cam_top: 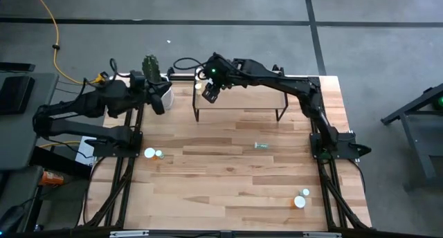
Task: Pick and place medicine bottles onto shelf by color
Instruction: Put the top right orange pill bottle on the shelf
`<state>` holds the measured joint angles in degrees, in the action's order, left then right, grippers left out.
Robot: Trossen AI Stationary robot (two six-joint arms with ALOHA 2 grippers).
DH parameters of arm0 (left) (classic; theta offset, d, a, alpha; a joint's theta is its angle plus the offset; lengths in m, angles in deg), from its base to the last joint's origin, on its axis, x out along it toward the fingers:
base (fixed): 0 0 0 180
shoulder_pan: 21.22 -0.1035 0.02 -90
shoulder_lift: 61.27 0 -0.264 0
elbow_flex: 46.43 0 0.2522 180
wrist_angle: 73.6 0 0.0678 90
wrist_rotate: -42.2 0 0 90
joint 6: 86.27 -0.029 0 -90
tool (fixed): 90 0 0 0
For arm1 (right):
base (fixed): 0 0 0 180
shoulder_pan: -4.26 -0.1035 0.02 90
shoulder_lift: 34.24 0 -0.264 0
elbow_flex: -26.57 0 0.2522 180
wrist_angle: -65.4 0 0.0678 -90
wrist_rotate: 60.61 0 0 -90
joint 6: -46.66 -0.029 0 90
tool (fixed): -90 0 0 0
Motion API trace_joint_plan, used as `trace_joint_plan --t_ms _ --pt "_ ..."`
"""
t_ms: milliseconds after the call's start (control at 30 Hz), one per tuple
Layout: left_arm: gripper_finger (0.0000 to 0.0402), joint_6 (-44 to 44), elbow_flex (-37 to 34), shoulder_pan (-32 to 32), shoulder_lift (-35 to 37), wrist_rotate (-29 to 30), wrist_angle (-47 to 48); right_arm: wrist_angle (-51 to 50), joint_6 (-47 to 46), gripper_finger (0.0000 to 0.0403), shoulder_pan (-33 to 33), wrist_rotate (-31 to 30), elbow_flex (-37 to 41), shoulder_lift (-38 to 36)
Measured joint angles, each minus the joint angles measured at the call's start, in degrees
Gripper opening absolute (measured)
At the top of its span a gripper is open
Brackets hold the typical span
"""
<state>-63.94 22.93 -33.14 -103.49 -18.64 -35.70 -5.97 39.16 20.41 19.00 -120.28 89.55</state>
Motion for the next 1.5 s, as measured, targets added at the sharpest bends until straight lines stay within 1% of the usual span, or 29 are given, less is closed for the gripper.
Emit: trace_joint_plan --t_ms 100,267,467,667,867,1067,1333,1500 --pt "0.0 0.0 0.0 0.07 0.69 0.57 0.01 0.58 0.02 0.0197 0.67 -0.63 0.02 1.92" --pt "0.0 0.0 0.0 0.0 0.06 1.09 0.06 4.48 -0.13 0.0197 2.3 -5.5 0.02 3.93" --pt "0.0 0.0 0.0 0.02 -1.05 0.21 0.03 5.53 -2.23 0.0197 4.58 -8.55 0.04 4.52" --pt "0.0 0.01 0.0 0.02 -1.69 0.21 0.01 5.38 -3.05 0.0197 6.08 -6.49 0.04 4.52" --pt "0.0 0.02 0.0 0.02 -1.68 0.33 0.02 7.58 -2.69 0.0197 6.01 -7.83 0.07 4.52" --pt "0.0 0.17 0.0 0.02 -1.68 0.96 -0.02 6.78 -2.56 0.0197 6.35 -8.13 0.09 4.52" --pt "0.0 0.22 0.0 0.02 -1.68 1.08 -1.37 5.84 -2.54 0.0197 6.47 -7.16 0.2 5.57" --pt "0.0 0.22 0.0 0.0 -1.68 1.06 -1.62 7.05 -2.72 0.0197 6.43 -6.96 0.2 5.94"
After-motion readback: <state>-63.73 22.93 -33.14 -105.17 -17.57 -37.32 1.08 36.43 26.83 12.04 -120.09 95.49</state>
